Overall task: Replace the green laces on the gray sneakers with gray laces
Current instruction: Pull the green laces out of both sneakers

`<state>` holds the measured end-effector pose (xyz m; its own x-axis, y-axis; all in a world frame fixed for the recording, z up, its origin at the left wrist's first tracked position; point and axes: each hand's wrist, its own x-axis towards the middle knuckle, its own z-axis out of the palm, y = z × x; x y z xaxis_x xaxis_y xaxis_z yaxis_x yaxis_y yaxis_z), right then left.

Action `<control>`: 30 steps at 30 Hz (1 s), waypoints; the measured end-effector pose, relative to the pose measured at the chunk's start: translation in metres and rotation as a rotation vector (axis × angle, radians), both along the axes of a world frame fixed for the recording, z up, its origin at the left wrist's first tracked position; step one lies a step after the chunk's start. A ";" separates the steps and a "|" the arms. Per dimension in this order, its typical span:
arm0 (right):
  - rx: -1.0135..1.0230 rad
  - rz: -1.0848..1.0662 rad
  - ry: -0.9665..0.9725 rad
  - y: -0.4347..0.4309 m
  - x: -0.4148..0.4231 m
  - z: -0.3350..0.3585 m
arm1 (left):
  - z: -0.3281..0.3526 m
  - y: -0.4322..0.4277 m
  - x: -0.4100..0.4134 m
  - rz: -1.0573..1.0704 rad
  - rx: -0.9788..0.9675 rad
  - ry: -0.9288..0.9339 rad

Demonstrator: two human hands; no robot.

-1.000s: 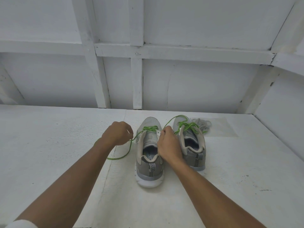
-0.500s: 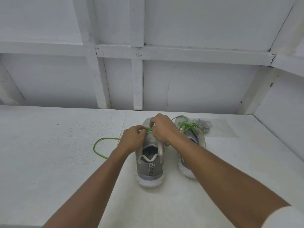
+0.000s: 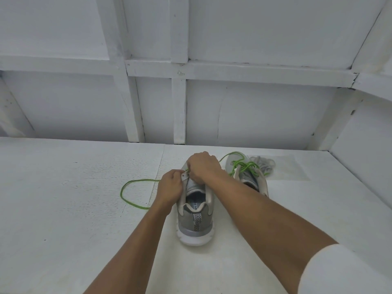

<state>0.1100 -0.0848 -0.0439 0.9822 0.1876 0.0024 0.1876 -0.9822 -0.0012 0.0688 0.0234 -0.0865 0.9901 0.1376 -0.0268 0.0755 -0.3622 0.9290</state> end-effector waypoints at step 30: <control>0.162 0.030 -0.024 -0.022 0.005 0.018 | -0.006 -0.008 -0.001 0.083 -0.062 -0.030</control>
